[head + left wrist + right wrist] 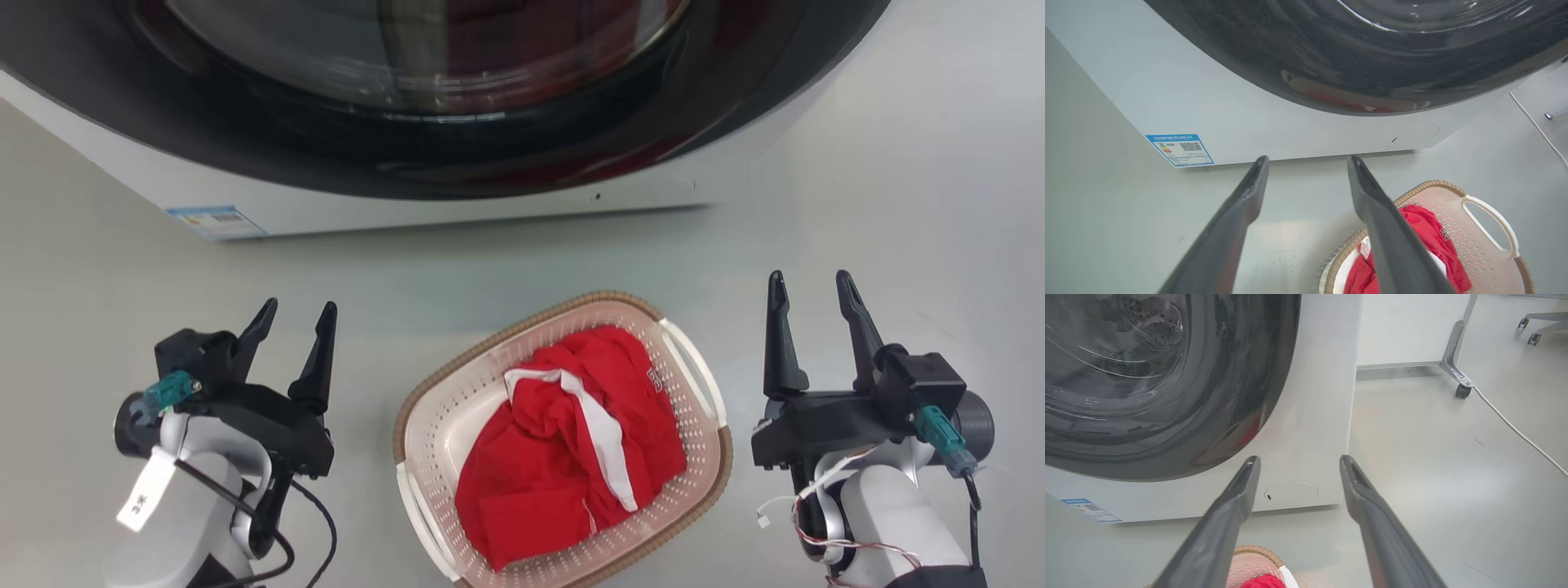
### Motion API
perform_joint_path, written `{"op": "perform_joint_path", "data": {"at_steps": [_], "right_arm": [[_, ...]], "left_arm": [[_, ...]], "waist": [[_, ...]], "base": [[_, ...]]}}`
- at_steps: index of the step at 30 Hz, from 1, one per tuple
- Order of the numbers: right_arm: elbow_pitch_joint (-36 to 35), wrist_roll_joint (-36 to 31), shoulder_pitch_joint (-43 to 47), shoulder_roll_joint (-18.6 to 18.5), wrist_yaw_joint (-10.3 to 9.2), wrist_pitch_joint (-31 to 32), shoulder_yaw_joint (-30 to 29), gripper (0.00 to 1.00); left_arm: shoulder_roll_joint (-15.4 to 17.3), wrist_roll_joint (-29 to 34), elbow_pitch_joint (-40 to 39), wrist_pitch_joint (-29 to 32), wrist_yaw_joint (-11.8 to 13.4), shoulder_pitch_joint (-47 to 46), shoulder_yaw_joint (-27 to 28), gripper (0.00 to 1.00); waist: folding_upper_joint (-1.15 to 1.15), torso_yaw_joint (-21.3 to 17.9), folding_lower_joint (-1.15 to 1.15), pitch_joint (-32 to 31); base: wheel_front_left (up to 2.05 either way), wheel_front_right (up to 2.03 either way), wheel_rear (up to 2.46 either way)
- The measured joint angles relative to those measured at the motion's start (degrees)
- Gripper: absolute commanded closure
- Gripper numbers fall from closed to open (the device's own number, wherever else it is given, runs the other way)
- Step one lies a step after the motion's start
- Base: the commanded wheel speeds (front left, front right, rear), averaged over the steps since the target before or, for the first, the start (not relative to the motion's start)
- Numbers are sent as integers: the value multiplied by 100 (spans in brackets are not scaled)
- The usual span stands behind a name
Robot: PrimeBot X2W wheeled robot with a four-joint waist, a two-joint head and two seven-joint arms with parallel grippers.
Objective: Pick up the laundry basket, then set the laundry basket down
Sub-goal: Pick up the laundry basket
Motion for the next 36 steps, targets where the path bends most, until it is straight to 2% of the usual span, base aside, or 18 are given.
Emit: {"op": "perform_joint_path", "data": {"at_steps": [6, 12, 21, 36], "right_arm": [[-21, -10, 219, -67, 18, 1, -57, 0], [-198, -73, 435, -179, 64, 1, -75, 0], [-449, -160, 815, -319, 103, 1, -74, 0], [-822, -181, 1575, -401, 115, 1, -102, 0]], "left_arm": [[15, 60, -490, -2, 255, 410, 235, 0], [100, 220, -1347, -2, 548, 876, 560, 0], [210, 669, -2577, -3, 855, 1684, 836, 0], [278, 1101, -3933, -20, 1049, 2897, 1196, 0]], "waist": [[0, 58, 0, -460], [0, 133, 0, -869], [0, 247, 0, -1401], [0, 305, 0, -2055]], "base": [[0, 0, 0], [0, 0, 0], [0, 0, 0], [0, 0, 0]]}}
